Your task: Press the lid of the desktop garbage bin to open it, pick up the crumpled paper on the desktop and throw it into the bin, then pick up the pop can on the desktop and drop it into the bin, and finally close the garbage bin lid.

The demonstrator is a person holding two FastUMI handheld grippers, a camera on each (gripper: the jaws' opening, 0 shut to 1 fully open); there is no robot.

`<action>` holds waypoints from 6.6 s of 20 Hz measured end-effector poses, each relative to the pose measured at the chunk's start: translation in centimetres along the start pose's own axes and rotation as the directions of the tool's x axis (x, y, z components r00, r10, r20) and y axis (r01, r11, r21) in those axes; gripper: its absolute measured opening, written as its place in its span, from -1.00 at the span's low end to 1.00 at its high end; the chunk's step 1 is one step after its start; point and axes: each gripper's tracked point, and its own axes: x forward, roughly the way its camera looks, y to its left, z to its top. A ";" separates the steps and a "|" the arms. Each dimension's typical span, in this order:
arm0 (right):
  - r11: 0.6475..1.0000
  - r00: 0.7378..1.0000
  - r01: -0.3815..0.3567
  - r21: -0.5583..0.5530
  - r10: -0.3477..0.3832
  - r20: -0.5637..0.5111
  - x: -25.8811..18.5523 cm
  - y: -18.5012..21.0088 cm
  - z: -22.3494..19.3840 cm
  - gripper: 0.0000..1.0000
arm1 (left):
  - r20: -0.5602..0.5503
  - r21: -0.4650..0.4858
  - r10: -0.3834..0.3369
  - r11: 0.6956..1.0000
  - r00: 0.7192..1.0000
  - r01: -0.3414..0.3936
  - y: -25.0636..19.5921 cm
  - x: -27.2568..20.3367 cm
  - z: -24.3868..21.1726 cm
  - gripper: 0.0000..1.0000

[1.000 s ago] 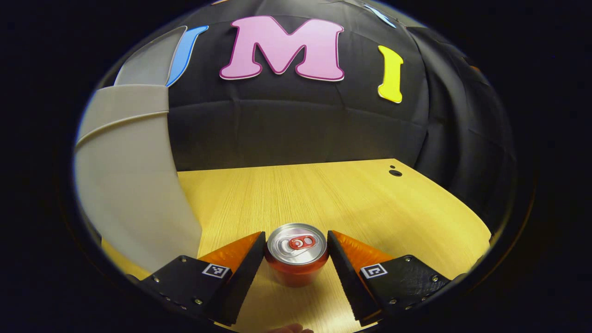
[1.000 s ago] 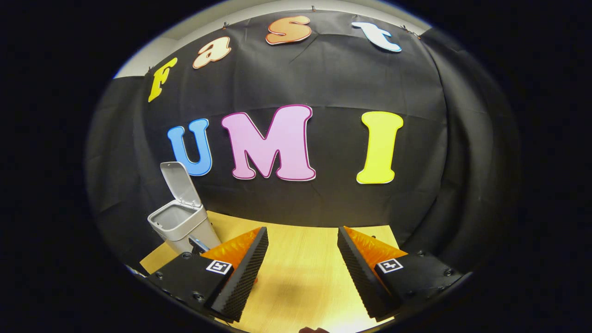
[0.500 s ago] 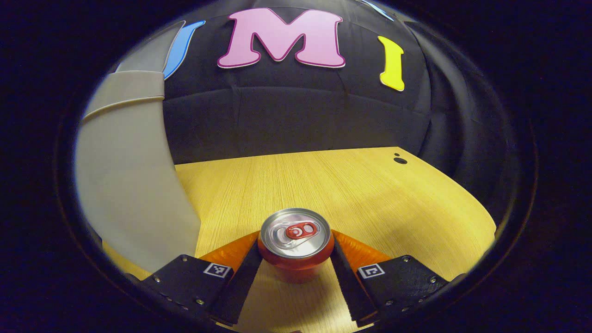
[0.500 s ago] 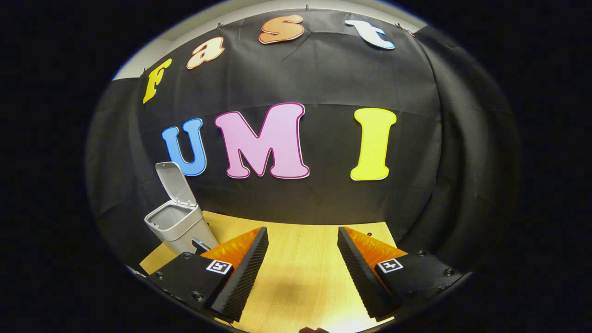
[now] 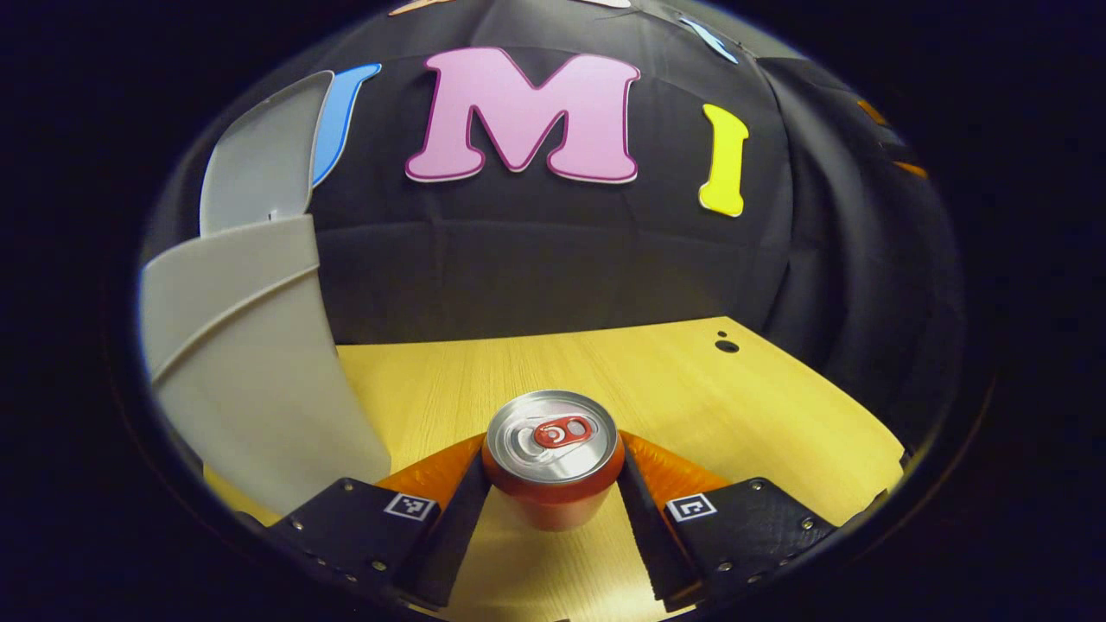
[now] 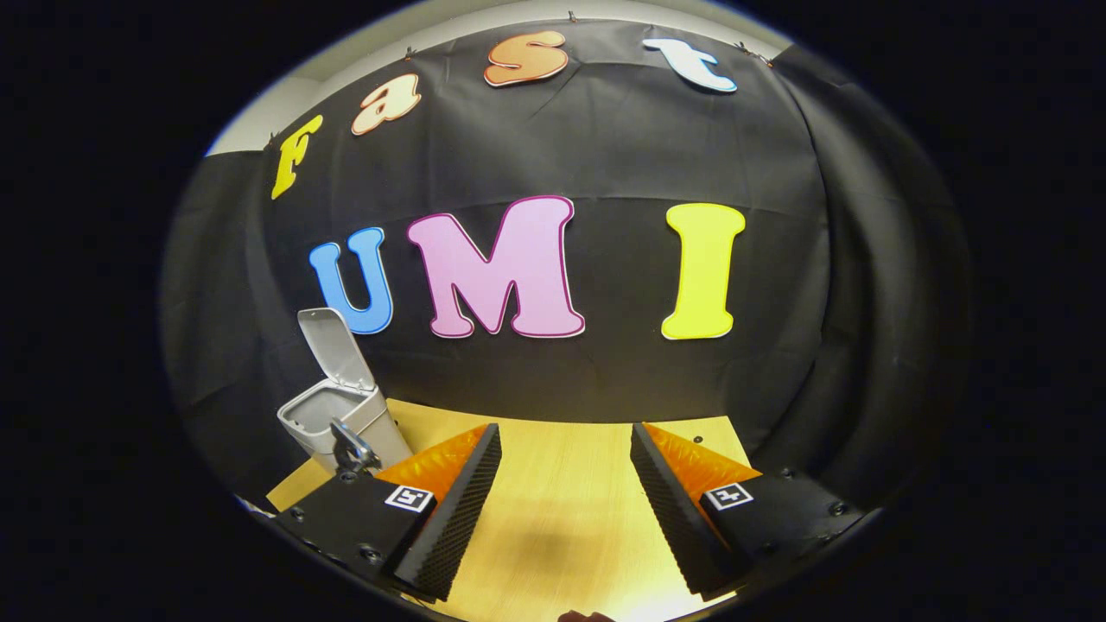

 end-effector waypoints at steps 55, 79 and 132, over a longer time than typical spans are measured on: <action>0.991 0.991 -0.123 0.042 0.125 -0.047 -2.7 2.6 -4.8 0.98 | 0.104 -0.099 0.463 0.885 0.880 -0.454 28.8 -11.5 12.4 0.71; 0.976 0.977 -0.205 0.075 0.209 -0.048 -2.6 0.3 -4.6 0.97 | 0.423 -0.261 0.457 0.889 0.783 -0.377 30.4 -12.6 34.6 0.71; 0.978 0.975 -0.186 0.097 0.196 -0.108 -4.5 1.9 -8.2 0.97 | -0.077 -0.010 0.292 0.956 0.953 -0.293 23.0 -13.5 10.0 0.75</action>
